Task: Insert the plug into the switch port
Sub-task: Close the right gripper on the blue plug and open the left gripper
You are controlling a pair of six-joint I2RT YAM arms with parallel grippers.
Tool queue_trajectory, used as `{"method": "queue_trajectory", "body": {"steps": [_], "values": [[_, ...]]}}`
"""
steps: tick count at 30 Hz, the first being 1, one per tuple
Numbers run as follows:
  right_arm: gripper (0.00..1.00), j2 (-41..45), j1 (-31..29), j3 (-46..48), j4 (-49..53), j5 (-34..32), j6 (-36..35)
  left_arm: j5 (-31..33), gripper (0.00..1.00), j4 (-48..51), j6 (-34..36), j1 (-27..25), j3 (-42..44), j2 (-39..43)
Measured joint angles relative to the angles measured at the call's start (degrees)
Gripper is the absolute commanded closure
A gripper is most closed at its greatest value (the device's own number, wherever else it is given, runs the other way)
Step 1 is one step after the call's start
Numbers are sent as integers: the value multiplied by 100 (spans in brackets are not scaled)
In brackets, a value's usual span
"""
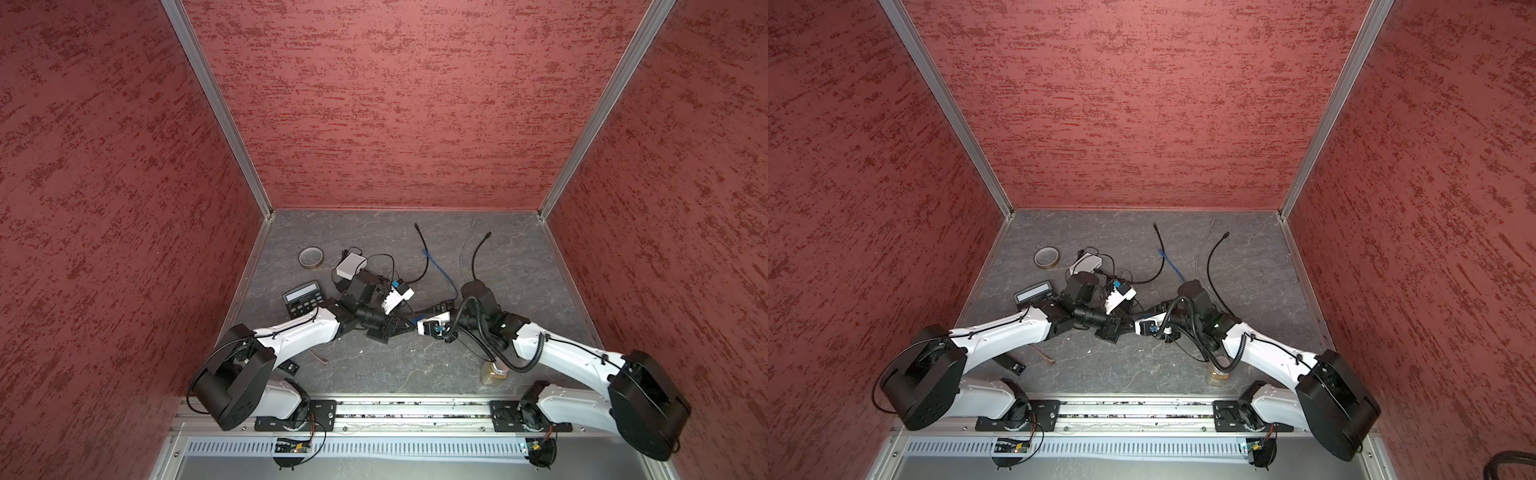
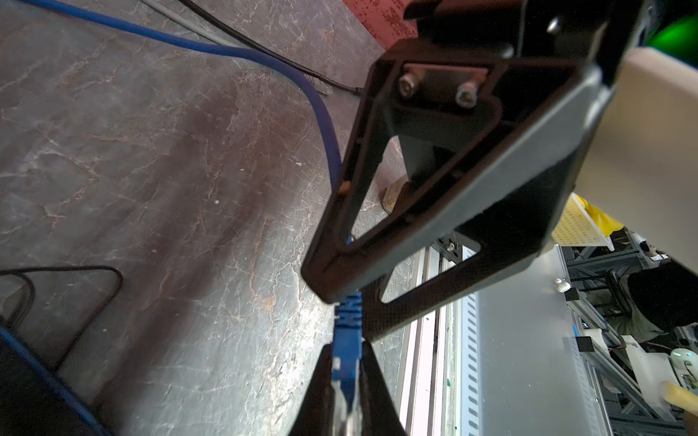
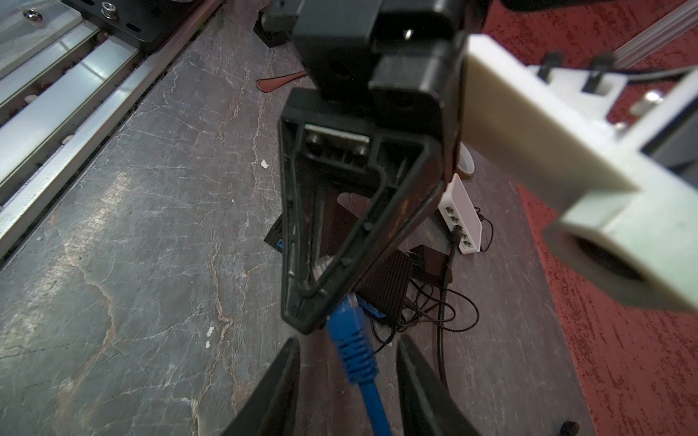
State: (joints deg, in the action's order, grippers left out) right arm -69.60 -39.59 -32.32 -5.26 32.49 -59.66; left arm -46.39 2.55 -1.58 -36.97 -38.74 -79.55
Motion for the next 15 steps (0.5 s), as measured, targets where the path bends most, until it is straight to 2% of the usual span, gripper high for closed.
{"method": "queue_trajectory", "body": {"steps": [7, 15], "values": [[68, -7, -13, 0, -140, -105, -85, -26, 88, 98, 39, 7, -28, -2], [70, -63, -72, -24, -118, -103, -142, -31, 88, 170, 103, 20, -31, -2]]}}
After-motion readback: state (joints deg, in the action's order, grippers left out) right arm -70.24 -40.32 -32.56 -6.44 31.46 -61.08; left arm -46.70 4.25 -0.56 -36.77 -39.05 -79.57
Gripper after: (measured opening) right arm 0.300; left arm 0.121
